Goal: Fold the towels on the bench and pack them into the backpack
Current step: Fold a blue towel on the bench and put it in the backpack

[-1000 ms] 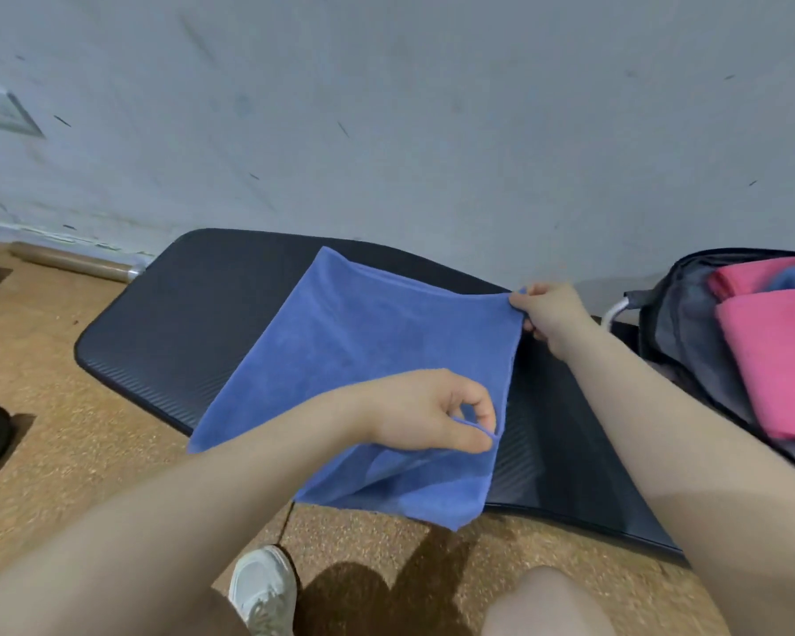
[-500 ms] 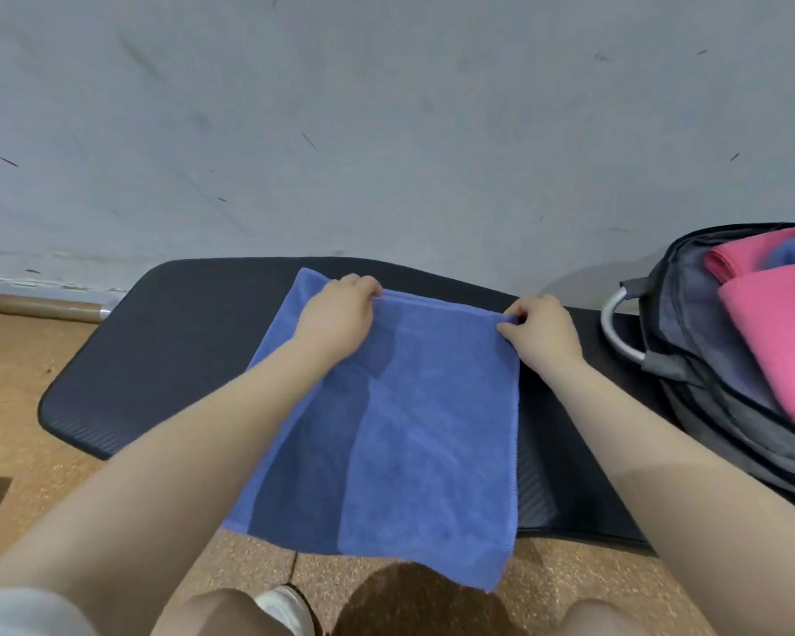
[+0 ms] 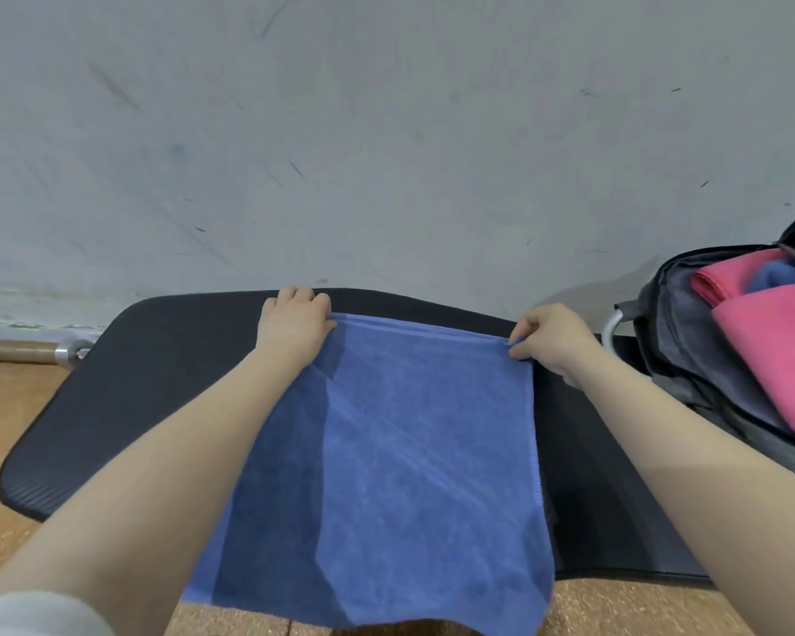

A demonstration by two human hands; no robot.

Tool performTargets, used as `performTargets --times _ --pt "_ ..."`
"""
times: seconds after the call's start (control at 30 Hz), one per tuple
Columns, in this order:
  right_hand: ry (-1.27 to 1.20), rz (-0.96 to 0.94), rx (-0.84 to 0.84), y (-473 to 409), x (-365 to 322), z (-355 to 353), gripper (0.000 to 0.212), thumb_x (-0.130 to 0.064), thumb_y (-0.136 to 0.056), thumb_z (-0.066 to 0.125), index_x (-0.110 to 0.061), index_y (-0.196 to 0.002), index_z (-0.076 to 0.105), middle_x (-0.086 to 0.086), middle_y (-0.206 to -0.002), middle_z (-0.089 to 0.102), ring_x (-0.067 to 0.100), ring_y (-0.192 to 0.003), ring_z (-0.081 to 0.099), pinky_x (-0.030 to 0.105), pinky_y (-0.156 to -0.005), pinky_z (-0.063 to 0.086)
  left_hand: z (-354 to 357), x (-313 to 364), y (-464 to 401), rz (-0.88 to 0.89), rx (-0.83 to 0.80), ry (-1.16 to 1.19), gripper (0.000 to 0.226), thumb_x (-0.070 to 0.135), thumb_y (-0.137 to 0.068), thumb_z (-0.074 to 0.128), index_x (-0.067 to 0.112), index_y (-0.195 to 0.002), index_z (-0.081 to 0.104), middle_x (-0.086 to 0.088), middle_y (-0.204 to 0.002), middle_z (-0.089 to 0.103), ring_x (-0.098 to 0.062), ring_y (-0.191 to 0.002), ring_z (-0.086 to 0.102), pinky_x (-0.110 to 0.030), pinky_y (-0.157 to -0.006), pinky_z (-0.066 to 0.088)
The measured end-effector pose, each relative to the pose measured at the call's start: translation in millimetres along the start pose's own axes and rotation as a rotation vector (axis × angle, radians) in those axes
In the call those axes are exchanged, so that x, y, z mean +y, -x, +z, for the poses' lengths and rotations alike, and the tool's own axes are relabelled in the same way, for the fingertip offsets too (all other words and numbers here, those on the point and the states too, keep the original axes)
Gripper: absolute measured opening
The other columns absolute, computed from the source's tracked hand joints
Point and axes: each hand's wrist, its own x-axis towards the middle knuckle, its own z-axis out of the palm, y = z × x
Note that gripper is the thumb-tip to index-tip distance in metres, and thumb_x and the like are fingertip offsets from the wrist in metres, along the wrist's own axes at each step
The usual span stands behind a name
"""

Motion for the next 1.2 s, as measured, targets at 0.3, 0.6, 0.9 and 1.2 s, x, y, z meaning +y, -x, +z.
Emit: performTargets --times 0.3,0.6,0.9,1.2 --pt "0.102 0.045 0.063 -22.3 -8.6 -25.1 0.031 0.011 -0.073 0.056 -0.015 -0.058 0.051 0.01 -0.07 0.058 0.025 -0.069 0.054 0.025 -0.053 0.041 -28.1 -9.5 -11.9 0.142 -0.15 0.222 0.026 0.038 -0.094 0.044 0.014 -0.082 0.043 0.003 -0.072 0.05 -0.022 -0.09 0.044 -0.031 -0.069 0.034" --pt "-0.255 0.205 0.04 -36.2 3.0 -25.9 0.022 0.012 -0.075 0.061 -0.003 -0.061 0.056 0.012 -0.071 0.056 0.025 -0.075 0.053 0.029 -0.061 0.045 -28.7 -12.9 -41.2 0.189 -0.154 0.375 0.017 0.01 -0.092 0.045 0.01 -0.103 0.058 -0.004 -0.099 0.057 -0.019 -0.088 0.048 -0.029 -0.076 0.038" --pt "0.156 0.036 0.053 -29.5 4.7 -19.6 0.021 -0.011 -0.08 0.067 -0.015 -0.062 0.055 -0.003 -0.07 0.058 0.01 -0.066 0.051 0.022 -0.056 0.035 -13.7 -9.0 -57.7 0.136 -0.204 0.437 0.017 0.005 -0.089 0.051 0.005 -0.103 0.059 -0.004 -0.097 0.054 -0.018 -0.089 0.049 -0.026 -0.077 0.039" --pt "0.149 -0.023 0.337 -54.4 1.1 -20.2 0.014 0.002 -0.084 0.054 0.0 -0.095 0.062 0.019 -0.099 0.063 0.022 -0.082 0.05 0.025 -0.067 0.034 -7.5 -6.4 -69.4 0.006 -0.013 0.624 0.019 0.003 -0.091 0.045 0.005 -0.106 0.055 -0.01 -0.103 0.056 -0.02 -0.087 0.049 -0.028 -0.074 0.038"
